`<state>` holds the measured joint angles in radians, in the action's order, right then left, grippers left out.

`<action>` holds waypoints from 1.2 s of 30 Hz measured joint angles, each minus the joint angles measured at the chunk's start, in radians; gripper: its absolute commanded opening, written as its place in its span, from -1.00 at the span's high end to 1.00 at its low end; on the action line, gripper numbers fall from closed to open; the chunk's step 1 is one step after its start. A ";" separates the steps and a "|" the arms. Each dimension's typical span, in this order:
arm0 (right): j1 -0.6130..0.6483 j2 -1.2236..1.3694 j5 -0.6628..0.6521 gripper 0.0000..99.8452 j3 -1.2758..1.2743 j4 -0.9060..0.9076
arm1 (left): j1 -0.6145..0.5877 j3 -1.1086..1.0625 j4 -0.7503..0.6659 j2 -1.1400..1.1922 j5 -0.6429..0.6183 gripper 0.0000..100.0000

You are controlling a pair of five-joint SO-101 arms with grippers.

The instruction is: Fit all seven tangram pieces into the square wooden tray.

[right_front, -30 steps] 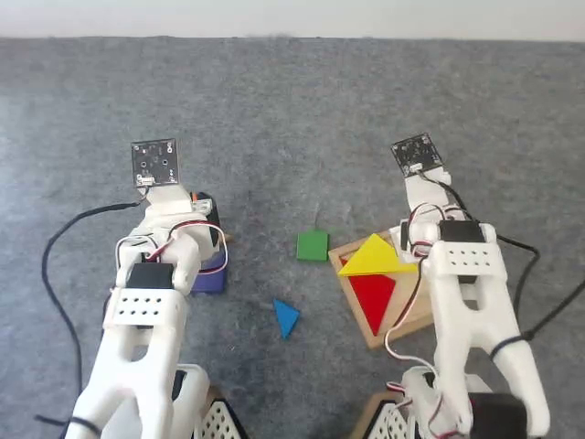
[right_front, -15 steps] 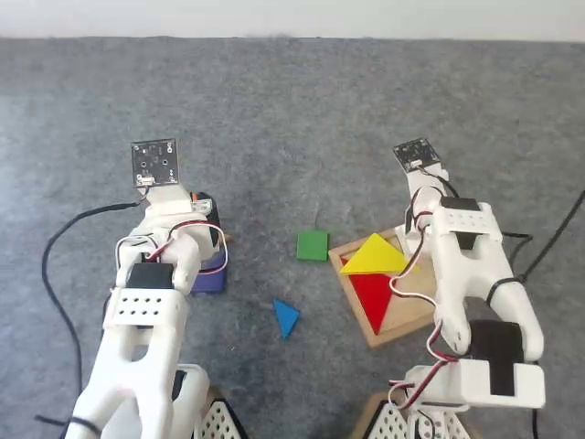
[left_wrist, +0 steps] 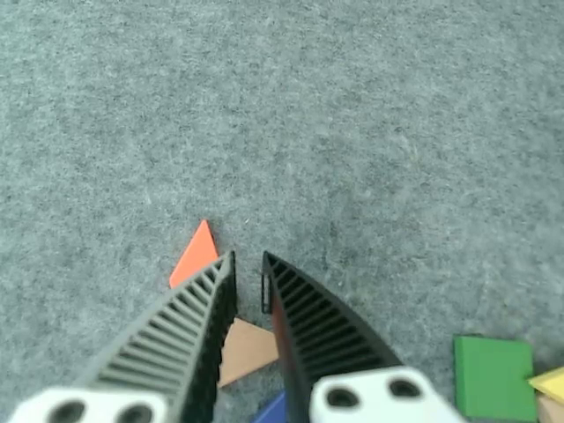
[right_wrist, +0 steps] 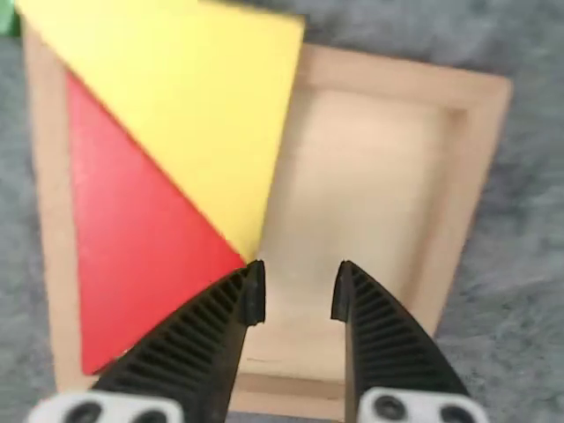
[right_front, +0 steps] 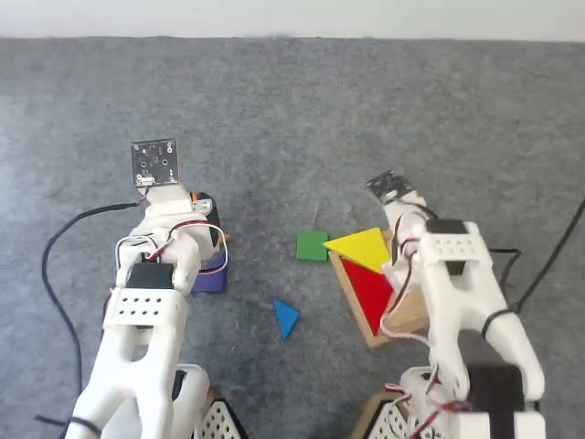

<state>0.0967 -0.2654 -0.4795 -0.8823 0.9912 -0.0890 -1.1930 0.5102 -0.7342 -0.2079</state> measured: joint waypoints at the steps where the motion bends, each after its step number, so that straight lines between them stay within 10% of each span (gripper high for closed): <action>1: 0.012 -0.025 0.000 0.72 -0.020 0.000 | 0.000 0.000 0.000 0.000 0.000 0.91; 19: 0.204 -0.466 0.279 0.72 -0.117 -0.180 | 0.000 0.000 0.000 0.000 0.000 0.91; 36: 0.465 0.081 0.359 0.72 0.117 -0.339 | 0.000 0.000 0.000 0.000 0.000 0.91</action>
<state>0.5616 -0.1841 -0.1204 -0.7656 0.6521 -0.0890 -1.1930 0.5102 -0.7342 -0.2079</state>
